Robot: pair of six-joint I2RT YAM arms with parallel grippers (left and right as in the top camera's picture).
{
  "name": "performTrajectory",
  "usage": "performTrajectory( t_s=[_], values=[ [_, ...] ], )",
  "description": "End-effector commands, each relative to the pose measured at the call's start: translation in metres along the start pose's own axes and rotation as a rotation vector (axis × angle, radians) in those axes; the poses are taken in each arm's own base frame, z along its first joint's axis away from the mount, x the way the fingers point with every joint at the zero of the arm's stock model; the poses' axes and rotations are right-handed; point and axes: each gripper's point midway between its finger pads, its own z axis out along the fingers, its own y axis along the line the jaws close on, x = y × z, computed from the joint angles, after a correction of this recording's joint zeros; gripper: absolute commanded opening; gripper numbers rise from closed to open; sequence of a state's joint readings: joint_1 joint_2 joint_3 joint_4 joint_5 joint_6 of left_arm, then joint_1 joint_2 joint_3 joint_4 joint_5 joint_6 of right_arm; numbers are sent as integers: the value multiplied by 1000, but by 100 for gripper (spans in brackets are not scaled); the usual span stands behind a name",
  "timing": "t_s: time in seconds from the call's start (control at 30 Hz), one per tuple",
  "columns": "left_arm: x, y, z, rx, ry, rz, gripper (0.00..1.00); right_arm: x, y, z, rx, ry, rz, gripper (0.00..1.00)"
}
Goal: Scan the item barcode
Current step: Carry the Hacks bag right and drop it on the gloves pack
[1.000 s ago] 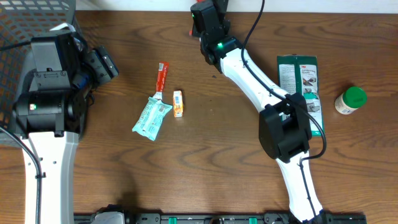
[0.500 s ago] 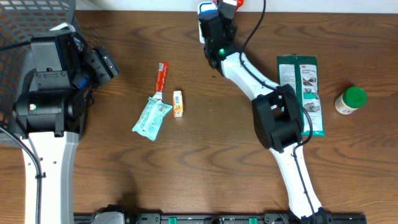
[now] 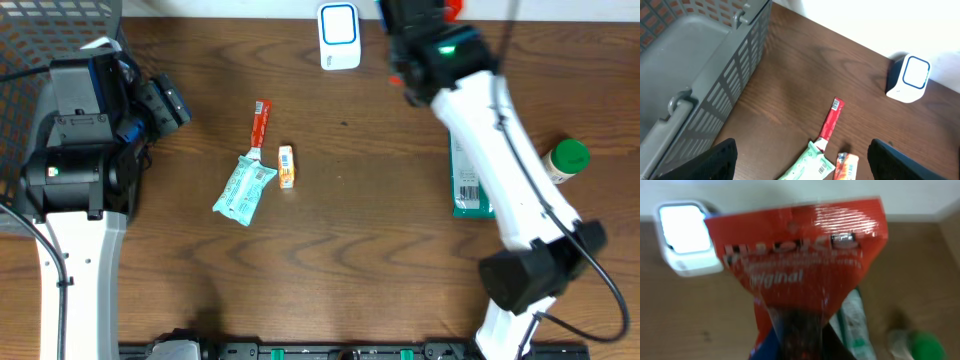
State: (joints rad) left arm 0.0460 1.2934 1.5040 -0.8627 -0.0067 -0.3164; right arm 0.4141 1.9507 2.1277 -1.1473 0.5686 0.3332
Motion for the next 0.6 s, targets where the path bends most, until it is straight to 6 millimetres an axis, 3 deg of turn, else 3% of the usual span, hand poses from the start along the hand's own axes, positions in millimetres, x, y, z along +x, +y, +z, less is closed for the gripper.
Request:
performTrajectory(
  t_s=[0.0, 0.17, 0.3, 0.4, 0.43, 0.47, 0.5, 0.53, 0.57],
  values=[
    [-4, 1, -3, -4, -13, 1, 84, 55, -36, 42, 74, 247, 10, 8],
    [-4, 1, -3, -4, -13, 1, 84, 105, -86, 93, 170, 404, 48, 9],
    [-4, 1, -3, -4, -13, 1, 84, 145, -109, 132, 192, 467, -11, 9],
    [-4, 1, -3, -4, -13, 1, 84, 162, -118, 157, 178, 460, -95, 13],
    [-4, 1, -3, -4, -13, 1, 84, 166, -120, 164, 174, 453, -114, 21],
    [-4, 1, -3, -4, -13, 1, 84, 169, -122, 168, 173, 449, -127, 54],
    [-4, 1, -3, -4, -13, 1, 84, 171, -124, 171, 174, 445, -128, 77],
    [-4, 1, -3, -4, -13, 1, 84, 170, -126, 173, 177, 442, -124, 93],
    [-4, 1, -3, -4, -13, 1, 84, 168, -128, 173, 179, 439, -119, 99]
  ],
)
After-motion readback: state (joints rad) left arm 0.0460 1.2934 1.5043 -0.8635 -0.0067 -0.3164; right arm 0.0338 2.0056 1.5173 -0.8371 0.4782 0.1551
